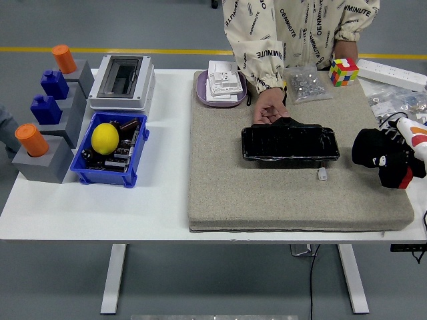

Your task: Pick the rag up,wipe the panel,place it on the desk

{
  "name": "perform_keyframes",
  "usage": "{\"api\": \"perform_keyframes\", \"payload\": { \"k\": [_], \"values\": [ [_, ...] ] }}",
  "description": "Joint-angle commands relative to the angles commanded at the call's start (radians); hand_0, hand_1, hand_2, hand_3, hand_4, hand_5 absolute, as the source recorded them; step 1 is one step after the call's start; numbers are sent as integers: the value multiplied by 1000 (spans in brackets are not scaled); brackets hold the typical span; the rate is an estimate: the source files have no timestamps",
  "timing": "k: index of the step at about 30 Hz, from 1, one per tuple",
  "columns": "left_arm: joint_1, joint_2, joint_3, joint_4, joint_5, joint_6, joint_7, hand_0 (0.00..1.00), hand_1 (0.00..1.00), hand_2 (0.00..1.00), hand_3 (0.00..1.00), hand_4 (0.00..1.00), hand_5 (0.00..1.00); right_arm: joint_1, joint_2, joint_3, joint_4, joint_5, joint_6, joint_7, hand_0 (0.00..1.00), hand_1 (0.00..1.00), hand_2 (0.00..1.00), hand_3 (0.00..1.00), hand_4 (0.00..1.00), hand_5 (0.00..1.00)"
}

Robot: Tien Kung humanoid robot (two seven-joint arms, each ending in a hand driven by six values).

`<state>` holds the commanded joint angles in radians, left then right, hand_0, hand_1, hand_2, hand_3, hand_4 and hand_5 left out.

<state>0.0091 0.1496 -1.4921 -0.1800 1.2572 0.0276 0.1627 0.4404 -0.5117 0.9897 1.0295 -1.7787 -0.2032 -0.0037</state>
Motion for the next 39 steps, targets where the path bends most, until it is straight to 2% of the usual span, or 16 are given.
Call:
{"api": "perform_keyframes", "payload": {
  "k": [10,24,39],
  "values": [
    [4,2,-6,0,4,0,0,643,691,732,564,593,468,33,19,-21,31,-2,0,-33,256,346,427,428,998,35],
    [8,5,-10,0,7,0,0,642,691,732,564,593,470,53,52,-40,42,-20,-2,-68,256,345,426,427,997,33],
    [4,6,-7,0,6,0,1,643,691,732,565,593,471,79,133,-77,30,-25,-4,-70,256,342,425,425,995,31]
  ]
}}
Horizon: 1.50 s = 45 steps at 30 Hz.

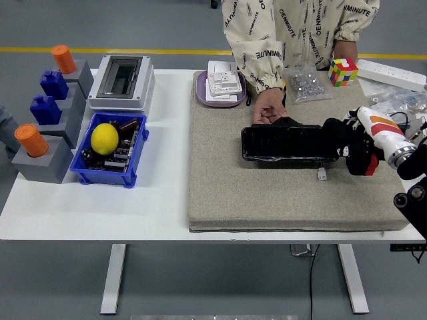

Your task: Pick the rag up,wipe the panel,place it on the desk

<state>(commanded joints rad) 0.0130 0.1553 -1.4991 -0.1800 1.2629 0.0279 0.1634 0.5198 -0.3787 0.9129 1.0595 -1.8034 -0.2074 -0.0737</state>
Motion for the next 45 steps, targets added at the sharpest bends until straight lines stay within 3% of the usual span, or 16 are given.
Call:
{"api": "perform_keyframes", "payload": {
  "k": [22,45],
  "values": [
    [-1,8,12,0,-4,-1,1,642,692,732,564,593,470,83,113,-104,-16,7,3,0,258,341,425,424,993,26],
    [2,19,29,0,-5,-1,2,642,692,732,565,591,467,200,275,-248,-29,21,10,-3,258,340,424,424,992,26]
  ]
}}
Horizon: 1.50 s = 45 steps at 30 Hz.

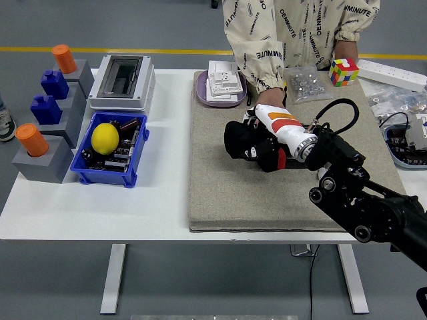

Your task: Pick the rag up,wipe the panel,place it on the desk

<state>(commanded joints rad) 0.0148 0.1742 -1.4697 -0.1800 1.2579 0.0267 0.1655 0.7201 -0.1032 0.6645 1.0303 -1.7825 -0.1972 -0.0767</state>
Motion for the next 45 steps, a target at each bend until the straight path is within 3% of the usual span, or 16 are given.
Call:
{"api": "perform_keyframes", "payload": {
  "k": [5,13,24,37,45],
  "values": [
    [-2,0,-1,0,0,0,1,642,691,732,564,593,470,16,14,-13,-2,1,2,1,257,340,424,424,991,24],
    [-3,-2,-9,0,2,1,1,642,691,732,564,591,468,4,-13,-3,-21,5,3,1,257,340,424,424,992,25],
    [-5,-8,-15,0,1,1,-1,642,692,733,564,592,467,-7,-97,20,-26,8,8,0,257,341,424,424,991,24],
    [-7,-14,-30,0,2,2,-2,642,692,733,564,592,468,-47,-245,73,-34,8,15,-1,257,341,424,424,992,26],
    [-9,-16,-29,0,0,1,-4,642,692,732,565,592,469,-84,-302,123,-44,2,18,-1,257,341,425,424,992,25]
  ]
}}
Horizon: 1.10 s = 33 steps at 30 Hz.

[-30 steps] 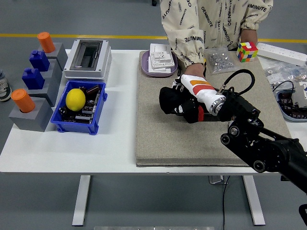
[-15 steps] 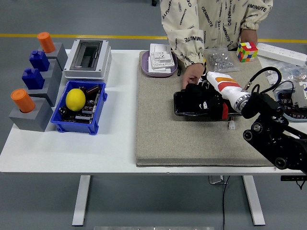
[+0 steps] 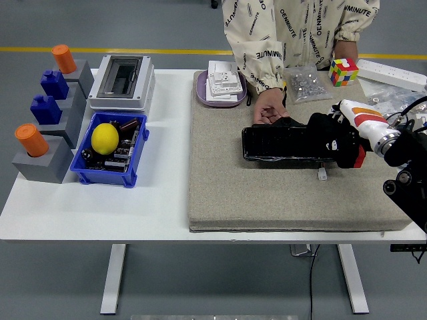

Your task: Pick the rag up,wipe the panel,place it on the desk

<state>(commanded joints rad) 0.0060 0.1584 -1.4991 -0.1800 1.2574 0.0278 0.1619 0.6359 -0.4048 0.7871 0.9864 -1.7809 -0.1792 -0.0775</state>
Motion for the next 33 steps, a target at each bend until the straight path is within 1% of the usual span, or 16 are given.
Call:
{"api": "perform_keyframes", "payload": {
  "k": [7,14,22,33],
  "values": [
    [1,-1,-2,0,0,0,0,642,691,733,566,592,469,-18,-28,27,-3,-4,1,0,260,341,425,424,992,24],
    [3,-1,0,0,0,0,0,642,692,732,564,592,469,-23,-31,29,0,-5,2,-1,258,341,424,424,992,25],
    [6,2,6,0,-2,0,0,643,692,733,564,594,471,-25,-8,14,7,-3,1,-1,258,341,424,424,992,26],
    [8,6,16,0,-3,-1,1,642,691,733,565,592,469,7,43,-36,7,4,1,-2,257,341,424,424,993,28]
  ]
}}
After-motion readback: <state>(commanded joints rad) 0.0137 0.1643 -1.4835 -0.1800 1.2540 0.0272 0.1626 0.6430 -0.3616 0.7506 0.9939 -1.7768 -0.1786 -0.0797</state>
